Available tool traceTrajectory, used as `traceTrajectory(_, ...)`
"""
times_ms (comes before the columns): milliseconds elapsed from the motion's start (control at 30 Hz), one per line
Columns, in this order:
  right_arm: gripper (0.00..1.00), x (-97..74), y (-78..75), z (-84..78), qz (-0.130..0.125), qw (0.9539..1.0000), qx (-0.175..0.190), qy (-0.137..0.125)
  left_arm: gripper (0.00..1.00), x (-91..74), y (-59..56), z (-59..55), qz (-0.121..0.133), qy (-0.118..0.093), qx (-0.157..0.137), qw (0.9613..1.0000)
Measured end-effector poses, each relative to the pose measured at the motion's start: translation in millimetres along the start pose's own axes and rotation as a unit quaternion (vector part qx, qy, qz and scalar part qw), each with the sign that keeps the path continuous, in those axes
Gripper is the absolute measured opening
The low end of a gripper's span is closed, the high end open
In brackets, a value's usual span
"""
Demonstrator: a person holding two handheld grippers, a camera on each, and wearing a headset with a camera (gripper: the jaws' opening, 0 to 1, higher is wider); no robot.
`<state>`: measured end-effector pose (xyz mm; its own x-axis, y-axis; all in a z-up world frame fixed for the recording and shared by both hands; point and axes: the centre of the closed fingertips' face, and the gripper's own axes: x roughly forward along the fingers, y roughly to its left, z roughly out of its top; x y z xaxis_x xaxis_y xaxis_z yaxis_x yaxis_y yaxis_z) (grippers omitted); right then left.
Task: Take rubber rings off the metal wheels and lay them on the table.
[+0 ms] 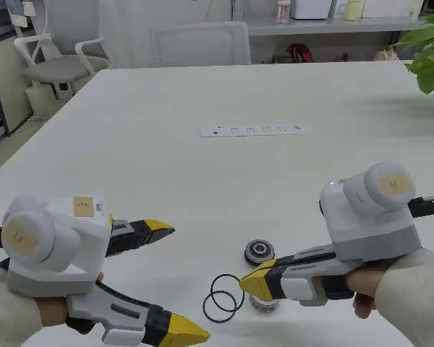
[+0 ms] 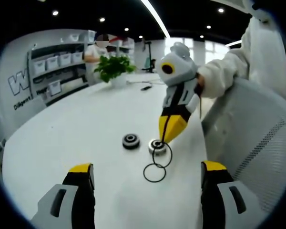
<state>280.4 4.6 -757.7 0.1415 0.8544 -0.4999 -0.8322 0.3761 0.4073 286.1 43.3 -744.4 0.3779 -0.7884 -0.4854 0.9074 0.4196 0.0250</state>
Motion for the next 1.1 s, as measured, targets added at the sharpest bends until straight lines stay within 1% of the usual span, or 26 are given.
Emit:
traceTrajectory(133,0.0,4.2,-0.4,-5.4,-0.002,0.9999,-0.009,0.012,0.93,0.3,-0.5,-1.6,-0.001,0.004,0.001,1.0)
traceTrajectory(300,0.0,10.0,-6.2,-12.9,-0.016,0.9994,-0.016,0.026,0.92,0.5,-0.5,-3.0,-0.003,0.006,0.002,1.0)
traceTrajectory(433,0.0,13.6,-6.4,-16.8,-0.018,0.9991,-0.02,0.033,0.91,0.1,0.2,-3.3,-0.002,0.006,0.003,1.0)
traceTrajectory(500,0.0,15.9,-5.6,-19.1,-0.018,0.9987,-0.029,0.037,0.9,0.0,0.6,-4.4,-0.002,0.008,0.005,1.0)
traceTrajectory(567,0.0,17.5,-7.1,-21.4,-0.024,0.998,-0.04,0.043,0.89,-0.3,0.2,-4.7,-0.002,0.01,0.006,0.9999)
traceTrajectory(767,0.0,17.8,-11.8,-20.3,-0.034,0.9973,-0.05,0.041,0.89,-0.8,1.3,-4.9,0.0,0.01,0.007,0.9999)
traceTrajectory(867,0.0,18.2,-12.0,-19.7,-0.034,0.9976,-0.048,0.038,0.89,-0.8,2.3,-6.3,0.002,0.012,0.01,0.9999)
traceTrajectory(1100,0.0,19.9,-11.9,-20.0,-0.035,0.9962,-0.069,0.039,0.88,-0.9,2.3,-7.4,0.002,0.014,0.011,0.9998)
